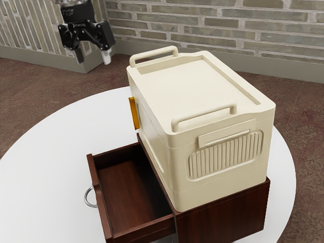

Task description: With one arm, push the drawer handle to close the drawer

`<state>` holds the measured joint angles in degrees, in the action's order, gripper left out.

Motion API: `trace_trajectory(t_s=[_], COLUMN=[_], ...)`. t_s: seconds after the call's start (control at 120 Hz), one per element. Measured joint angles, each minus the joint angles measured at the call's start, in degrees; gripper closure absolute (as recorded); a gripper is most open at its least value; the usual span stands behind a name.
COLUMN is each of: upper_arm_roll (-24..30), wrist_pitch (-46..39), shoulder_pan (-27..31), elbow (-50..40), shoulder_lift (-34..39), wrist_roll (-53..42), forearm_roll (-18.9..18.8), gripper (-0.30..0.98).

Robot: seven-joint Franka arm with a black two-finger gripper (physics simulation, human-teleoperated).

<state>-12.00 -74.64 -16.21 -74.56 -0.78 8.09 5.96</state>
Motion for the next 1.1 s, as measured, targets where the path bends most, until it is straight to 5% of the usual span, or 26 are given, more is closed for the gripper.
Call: trace_trajectory(t_s=[0.133,0.317,0.45,0.75,1.1], upper_arm_roll=[-0.3,1.0,-7.5,-9.6,-8.6], wrist_pitch=[-1.0,-11.5,-21.3,-36.2,-45.6], shoulder_pan=[-3.1,3.4,-8.2,-11.6,-16.9], elbow=[-10.5,-51.5,-68.4,-85.4,-87.0], shoulder_lift=[5.5,35.8,44.7,51.6,46.0], wrist_roll=[0.5,0.5,-0.7,-4.4,-7.3], forearm_roll=[-1.7,-9.4,-18.3,-27.5,-26.7], gripper=[0.00,0.02,0.16,0.55,0.65])
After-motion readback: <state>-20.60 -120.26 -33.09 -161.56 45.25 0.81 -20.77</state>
